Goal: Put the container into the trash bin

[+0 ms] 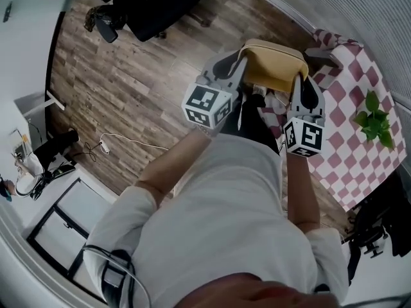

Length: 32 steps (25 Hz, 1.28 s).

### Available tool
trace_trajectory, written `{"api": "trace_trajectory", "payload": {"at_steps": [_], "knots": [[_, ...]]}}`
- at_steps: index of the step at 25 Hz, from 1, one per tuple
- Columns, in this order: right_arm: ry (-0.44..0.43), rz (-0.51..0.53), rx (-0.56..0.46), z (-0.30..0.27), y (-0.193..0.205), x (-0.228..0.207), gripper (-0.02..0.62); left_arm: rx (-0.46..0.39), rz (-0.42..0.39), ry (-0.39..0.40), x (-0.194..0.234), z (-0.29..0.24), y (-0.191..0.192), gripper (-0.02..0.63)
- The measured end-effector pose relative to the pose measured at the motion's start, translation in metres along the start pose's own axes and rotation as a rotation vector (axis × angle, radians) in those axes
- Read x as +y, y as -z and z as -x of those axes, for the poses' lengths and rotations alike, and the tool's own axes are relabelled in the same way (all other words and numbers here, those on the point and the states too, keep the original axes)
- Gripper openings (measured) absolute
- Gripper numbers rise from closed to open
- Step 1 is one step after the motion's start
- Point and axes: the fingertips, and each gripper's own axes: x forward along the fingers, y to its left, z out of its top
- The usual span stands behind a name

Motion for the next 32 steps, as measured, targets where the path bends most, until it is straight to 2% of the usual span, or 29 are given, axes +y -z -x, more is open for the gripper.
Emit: {"api": "trace_trajectory", "payload": {"at_steps": [17,32], "knots": [[0.057,-0.084,0.244,-0.073,0.160,-0.031,0.054,0.245,0.091,-0.051,0.066,-0.082,0.152,0.057],[0.049,-0.112,0.417,-0.138,0.287,-0.048,0.054,0.392,0.126,-0.118,0.123,-0.139,0.265,0.057]]}}
